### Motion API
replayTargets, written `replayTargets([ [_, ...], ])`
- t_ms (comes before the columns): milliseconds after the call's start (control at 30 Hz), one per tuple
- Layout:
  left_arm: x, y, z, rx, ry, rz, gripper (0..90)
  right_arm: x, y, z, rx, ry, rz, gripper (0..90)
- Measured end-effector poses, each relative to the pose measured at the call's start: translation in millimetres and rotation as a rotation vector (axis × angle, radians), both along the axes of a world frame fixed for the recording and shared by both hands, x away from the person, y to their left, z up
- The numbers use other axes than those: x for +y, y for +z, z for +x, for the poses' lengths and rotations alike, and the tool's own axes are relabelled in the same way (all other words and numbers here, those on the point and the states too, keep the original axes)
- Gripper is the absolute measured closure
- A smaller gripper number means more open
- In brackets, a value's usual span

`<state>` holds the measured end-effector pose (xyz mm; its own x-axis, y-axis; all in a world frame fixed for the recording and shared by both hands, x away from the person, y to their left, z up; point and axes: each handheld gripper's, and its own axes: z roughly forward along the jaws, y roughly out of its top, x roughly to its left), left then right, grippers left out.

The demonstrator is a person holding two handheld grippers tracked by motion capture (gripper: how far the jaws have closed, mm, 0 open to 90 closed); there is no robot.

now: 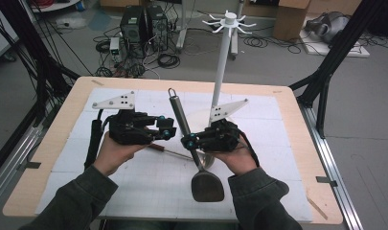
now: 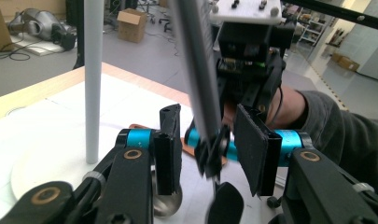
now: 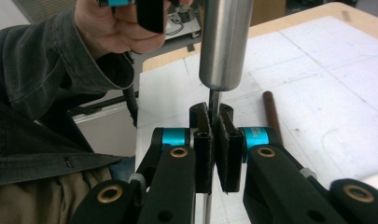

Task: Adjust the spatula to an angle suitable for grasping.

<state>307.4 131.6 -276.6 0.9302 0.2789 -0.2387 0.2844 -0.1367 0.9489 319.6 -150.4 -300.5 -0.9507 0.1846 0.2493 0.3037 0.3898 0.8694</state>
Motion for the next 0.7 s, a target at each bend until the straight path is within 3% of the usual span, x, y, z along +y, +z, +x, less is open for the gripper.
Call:
replayTargets([
  [200, 7.2, -2.2, -2.3, -0.012, 0.026, 0.027, 56.4, -8.8, 9.2, -1.4, -0.044, -0.039, 0.023, 87.4],
  [433, 22.2, -14.8, -4.8, -0.029, 0.087, 0.101, 50.3, -16.0, 16.6, 0.3, -0.052, -0.082, 0.044, 87.5],
  [567, 27.6, -19.7, -6.0, -0.028, 0.101, 0.109, 47.1, -18.3, 19.2, 2.8, -0.057, -0.099, 0.060, 87.5],
  [700, 33.5, -25.3, -8.2, -0.043, 0.126, 0.146, 44.5, -19.4, 22.3, 4.2, -0.062, -0.111, 0.069, 87.5],
])
